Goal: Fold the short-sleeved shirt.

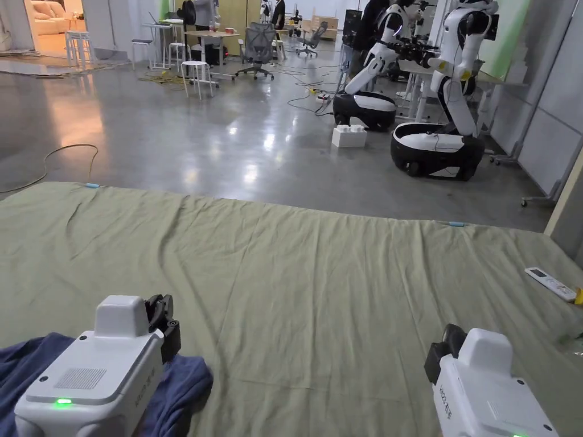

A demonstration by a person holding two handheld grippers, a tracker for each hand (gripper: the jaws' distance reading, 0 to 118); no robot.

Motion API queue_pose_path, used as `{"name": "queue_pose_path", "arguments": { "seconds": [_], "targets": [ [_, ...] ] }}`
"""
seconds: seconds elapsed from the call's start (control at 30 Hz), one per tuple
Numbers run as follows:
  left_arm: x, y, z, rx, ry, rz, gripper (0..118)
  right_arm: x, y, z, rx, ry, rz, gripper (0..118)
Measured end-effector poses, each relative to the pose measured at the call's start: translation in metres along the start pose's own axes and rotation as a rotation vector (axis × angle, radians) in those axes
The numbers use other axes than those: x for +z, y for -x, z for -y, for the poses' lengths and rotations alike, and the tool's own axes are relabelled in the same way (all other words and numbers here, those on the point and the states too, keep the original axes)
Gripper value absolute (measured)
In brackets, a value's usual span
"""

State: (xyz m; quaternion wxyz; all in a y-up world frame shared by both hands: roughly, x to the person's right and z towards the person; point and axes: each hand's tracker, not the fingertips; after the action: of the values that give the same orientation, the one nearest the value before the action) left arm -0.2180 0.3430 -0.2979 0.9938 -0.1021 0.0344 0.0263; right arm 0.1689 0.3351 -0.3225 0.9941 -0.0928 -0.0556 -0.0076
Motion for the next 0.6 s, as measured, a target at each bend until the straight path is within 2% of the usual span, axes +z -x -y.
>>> {"name": "queue_pose_path", "arguments": {
  "seconds": [0.23, 0.5, 0.53, 0.57, 0.6],
  "targets": [
    [0.008, 0.072, 0.022, 0.009, 0.188, -0.108, 9, 0.001, 0.017, 0.006, 0.039, 0.029, -0.053, 2],
    [0.004, 0.158, 0.063, 0.118, 0.521, -0.159, 10, -0.003, 0.049, 0.019, 0.079, 0.067, -0.115, 2],
    [0.001, 0.166, 0.069, 0.140, 0.580, -0.152, 15, -0.005, 0.052, 0.021, 0.084, 0.071, -0.120, 2],
    [-0.001, 0.173, 0.075, 0.162, 0.605, -0.138, 30, -0.005, 0.056, 0.023, 0.090, 0.076, -0.125, 2],
    [-0.001, 0.177, 0.079, 0.179, 0.617, -0.130, 65, -0.006, 0.058, 0.023, 0.094, 0.079, -0.129, 2]
  ]
}}
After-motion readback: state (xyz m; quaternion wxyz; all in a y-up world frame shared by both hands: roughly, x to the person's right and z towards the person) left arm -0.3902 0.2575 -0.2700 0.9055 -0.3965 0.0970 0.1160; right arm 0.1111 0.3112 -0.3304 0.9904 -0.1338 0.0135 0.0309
